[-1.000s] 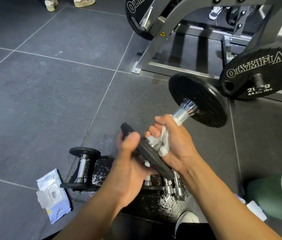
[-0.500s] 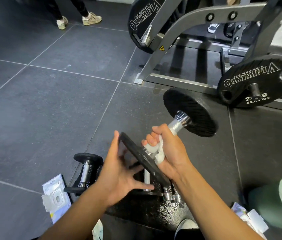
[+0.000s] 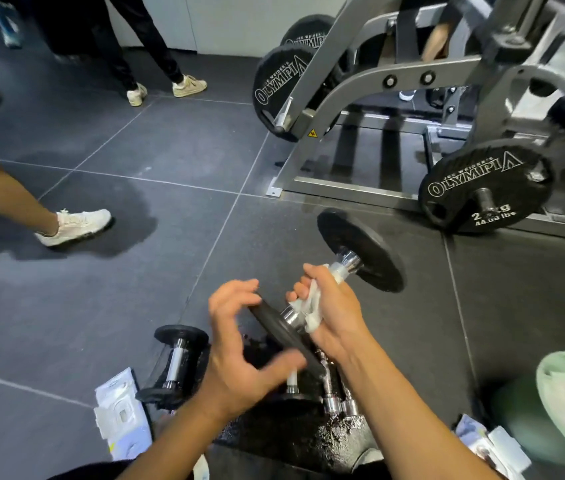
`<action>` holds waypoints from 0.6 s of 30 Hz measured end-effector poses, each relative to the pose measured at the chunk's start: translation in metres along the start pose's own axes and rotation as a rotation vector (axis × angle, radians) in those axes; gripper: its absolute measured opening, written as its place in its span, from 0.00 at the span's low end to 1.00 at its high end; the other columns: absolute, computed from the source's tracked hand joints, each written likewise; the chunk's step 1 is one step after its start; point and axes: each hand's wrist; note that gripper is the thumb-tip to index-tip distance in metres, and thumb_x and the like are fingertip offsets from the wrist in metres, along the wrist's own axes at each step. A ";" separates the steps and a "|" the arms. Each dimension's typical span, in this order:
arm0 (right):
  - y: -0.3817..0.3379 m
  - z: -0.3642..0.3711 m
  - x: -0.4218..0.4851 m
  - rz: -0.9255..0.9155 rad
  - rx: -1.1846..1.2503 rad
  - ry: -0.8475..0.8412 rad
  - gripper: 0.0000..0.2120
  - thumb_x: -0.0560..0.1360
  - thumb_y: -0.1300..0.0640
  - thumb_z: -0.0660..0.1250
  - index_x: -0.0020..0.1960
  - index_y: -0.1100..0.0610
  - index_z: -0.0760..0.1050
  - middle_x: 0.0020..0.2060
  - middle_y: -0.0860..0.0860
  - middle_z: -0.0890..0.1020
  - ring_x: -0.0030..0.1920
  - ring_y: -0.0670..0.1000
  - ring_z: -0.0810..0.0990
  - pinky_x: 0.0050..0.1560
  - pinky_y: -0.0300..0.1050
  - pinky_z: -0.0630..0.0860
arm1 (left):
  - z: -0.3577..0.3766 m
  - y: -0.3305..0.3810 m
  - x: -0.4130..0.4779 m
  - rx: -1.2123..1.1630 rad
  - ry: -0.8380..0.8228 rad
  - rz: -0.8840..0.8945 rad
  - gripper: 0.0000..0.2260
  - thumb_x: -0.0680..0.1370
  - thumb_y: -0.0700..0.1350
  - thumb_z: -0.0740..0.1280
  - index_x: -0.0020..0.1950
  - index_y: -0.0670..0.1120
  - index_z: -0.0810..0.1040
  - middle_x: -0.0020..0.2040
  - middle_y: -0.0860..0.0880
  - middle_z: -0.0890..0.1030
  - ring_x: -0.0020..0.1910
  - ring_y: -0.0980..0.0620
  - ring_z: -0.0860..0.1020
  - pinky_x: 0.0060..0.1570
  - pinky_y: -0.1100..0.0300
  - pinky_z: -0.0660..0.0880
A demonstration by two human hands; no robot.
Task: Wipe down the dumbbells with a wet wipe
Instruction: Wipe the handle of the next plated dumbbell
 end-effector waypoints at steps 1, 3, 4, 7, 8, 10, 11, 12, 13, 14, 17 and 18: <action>-0.001 -0.002 0.000 -0.005 0.025 0.016 0.17 0.79 0.68 0.65 0.38 0.53 0.64 0.29 0.50 0.62 0.27 0.47 0.64 0.35 0.45 0.68 | 0.001 0.003 0.001 -0.159 0.080 -0.151 0.27 0.75 0.62 0.75 0.67 0.51 0.71 0.67 0.41 0.72 0.71 0.36 0.71 0.73 0.37 0.69; -0.003 -0.006 -0.002 -0.012 0.045 0.027 0.17 0.79 0.68 0.65 0.38 0.53 0.63 0.32 0.50 0.57 0.29 0.47 0.61 0.34 0.43 0.68 | 0.003 0.011 0.007 -0.555 0.133 -0.725 0.34 0.70 0.74 0.71 0.67 0.55 0.75 0.67 0.45 0.78 0.72 0.36 0.73 0.65 0.27 0.72; -0.003 -0.007 -0.003 -0.016 0.044 0.020 0.18 0.78 0.68 0.65 0.38 0.52 0.62 0.35 0.51 0.54 0.31 0.48 0.58 0.34 0.43 0.68 | 0.005 0.013 0.011 -0.763 0.064 -1.067 0.40 0.66 0.78 0.70 0.69 0.53 0.76 0.68 0.44 0.80 0.72 0.33 0.74 0.60 0.21 0.72; -0.002 -0.008 -0.008 -0.024 0.017 -0.015 0.19 0.78 0.67 0.65 0.38 0.51 0.61 0.36 0.52 0.53 0.30 0.49 0.59 0.33 0.43 0.69 | 0.010 0.018 0.008 -1.342 -0.229 -1.462 0.48 0.67 0.80 0.67 0.75 0.47 0.76 0.74 0.34 0.76 0.73 0.24 0.71 0.61 0.11 0.58; -0.001 -0.007 -0.009 -0.029 0.012 -0.015 0.19 0.79 0.68 0.64 0.38 0.51 0.61 0.36 0.52 0.52 0.29 0.48 0.61 0.33 0.43 0.69 | 0.010 0.022 0.008 -1.443 -0.269 -1.433 0.48 0.69 0.79 0.65 0.76 0.46 0.76 0.74 0.34 0.75 0.73 0.23 0.70 0.63 0.11 0.56; 0.000 -0.006 -0.008 -0.039 0.007 -0.016 0.19 0.79 0.68 0.64 0.38 0.52 0.61 0.38 0.53 0.52 0.29 0.49 0.61 0.33 0.43 0.69 | 0.013 0.023 0.011 -1.514 -0.208 -1.372 0.44 0.72 0.76 0.64 0.76 0.45 0.75 0.74 0.34 0.76 0.72 0.23 0.71 0.64 0.13 0.57; 0.000 -0.005 -0.006 -0.037 0.005 -0.013 0.18 0.79 0.67 0.65 0.38 0.52 0.62 0.37 0.53 0.52 0.30 0.49 0.61 0.34 0.44 0.69 | 0.016 0.023 0.014 -1.493 -0.138 -1.339 0.41 0.72 0.74 0.65 0.72 0.44 0.77 0.72 0.35 0.78 0.71 0.25 0.74 0.64 0.14 0.62; -0.001 -0.004 -0.003 -0.035 0.007 -0.003 0.18 0.79 0.67 0.66 0.38 0.53 0.62 0.36 0.52 0.54 0.30 0.49 0.62 0.34 0.44 0.69 | 0.019 0.022 0.014 -1.432 -0.069 -1.258 0.33 0.73 0.71 0.67 0.65 0.46 0.81 0.69 0.38 0.80 0.68 0.30 0.78 0.61 0.18 0.69; -0.002 -0.004 0.000 -0.036 0.015 0.013 0.17 0.79 0.66 0.66 0.38 0.54 0.64 0.33 0.51 0.58 0.29 0.49 0.64 0.34 0.44 0.70 | 0.022 0.020 0.014 -1.300 0.011 -1.154 0.24 0.72 0.66 0.69 0.56 0.49 0.82 0.63 0.40 0.82 0.63 0.37 0.82 0.55 0.26 0.77; -0.004 -0.005 0.003 -0.044 0.025 0.031 0.16 0.80 0.66 0.67 0.39 0.54 0.65 0.30 0.50 0.61 0.28 0.48 0.65 0.33 0.43 0.71 | 0.022 0.021 0.015 -1.121 0.070 -1.012 0.18 0.70 0.61 0.72 0.53 0.52 0.80 0.57 0.42 0.81 0.56 0.45 0.84 0.50 0.37 0.82; -0.007 -0.004 0.010 -0.067 0.035 0.073 0.13 0.80 0.63 0.68 0.41 0.55 0.67 0.28 0.49 0.65 0.27 0.47 0.67 0.33 0.42 0.72 | 0.020 0.013 0.009 -0.278 -0.086 -0.301 0.35 0.61 0.55 0.80 0.62 0.51 0.68 0.58 0.39 0.73 0.56 0.52 0.78 0.55 0.60 0.77; -0.008 -0.005 0.013 -0.079 0.041 0.084 0.13 0.81 0.62 0.68 0.41 0.55 0.68 0.28 0.49 0.65 0.27 0.47 0.67 0.33 0.42 0.71 | 0.020 0.003 0.005 0.039 -0.128 -0.007 0.38 0.61 0.58 0.82 0.62 0.48 0.67 0.59 0.39 0.69 0.61 0.48 0.74 0.62 0.59 0.74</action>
Point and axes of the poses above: each hand's wrist, its own x-axis towards the middle knuckle, its own z-axis out of the palm, y = z × x
